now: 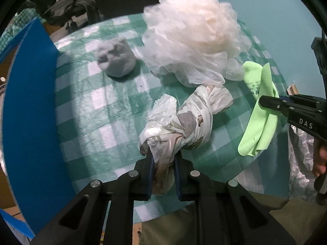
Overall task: Organize soft objects
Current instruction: 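Lift the wrapped bundle with the left tool while the right tool holds the green cloth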
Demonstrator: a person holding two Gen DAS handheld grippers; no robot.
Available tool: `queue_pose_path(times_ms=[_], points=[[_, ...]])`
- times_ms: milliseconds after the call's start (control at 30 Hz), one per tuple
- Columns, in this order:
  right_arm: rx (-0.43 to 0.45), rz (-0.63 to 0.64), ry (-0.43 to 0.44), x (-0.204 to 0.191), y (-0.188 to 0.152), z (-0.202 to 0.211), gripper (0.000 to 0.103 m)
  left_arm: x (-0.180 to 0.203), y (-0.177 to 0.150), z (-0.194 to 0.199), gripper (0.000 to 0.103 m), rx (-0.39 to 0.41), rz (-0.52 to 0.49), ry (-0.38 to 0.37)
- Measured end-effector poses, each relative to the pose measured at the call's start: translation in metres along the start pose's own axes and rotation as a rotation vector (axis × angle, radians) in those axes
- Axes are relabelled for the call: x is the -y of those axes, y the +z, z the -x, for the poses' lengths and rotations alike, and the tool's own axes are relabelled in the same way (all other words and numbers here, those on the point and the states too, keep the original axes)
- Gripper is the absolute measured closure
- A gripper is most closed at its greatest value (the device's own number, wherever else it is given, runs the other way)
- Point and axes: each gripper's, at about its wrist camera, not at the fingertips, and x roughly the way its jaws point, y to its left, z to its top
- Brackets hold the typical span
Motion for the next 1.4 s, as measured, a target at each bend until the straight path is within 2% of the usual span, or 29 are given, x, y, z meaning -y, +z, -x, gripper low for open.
queue_pose_path(times_ms=[167, 333, 700, 967, 1333, 1400], points=[[0.032, 0.004, 0.004, -0.012, 0.002, 0.015, 0.095, -0.013, -0.003, 0.023, 0.087, 0.040, 0.014, -0.001], [0.065, 0.018, 0.002, -0.023, 0.006, 0.035, 0.095, -0.011, -0.002, 0.037, 0.088, 0.082, 0.006, 0.012], [0.119, 0.050, 0.018, -0.042, 0.027, 0.046, 0.095, -0.014, 0.005, 0.059, 0.088, 0.140, 0.004, 0.015], [0.115, 0.075, 0.029, -0.062, 0.033, 0.039, 0.095, -0.035, 0.005, 0.029, 0.088, 0.070, 0.061, 0.014], [0.094, 0.079, 0.042, -0.076, 0.033, 0.026, 0.095, -0.043, 0.010, -0.013, 0.088, -0.010, 0.049, 0.037], [0.096, 0.079, 0.042, -0.077, 0.034, 0.026, 0.095, -0.045, 0.011, -0.018, 0.080, -0.024, 0.063, 0.037]])
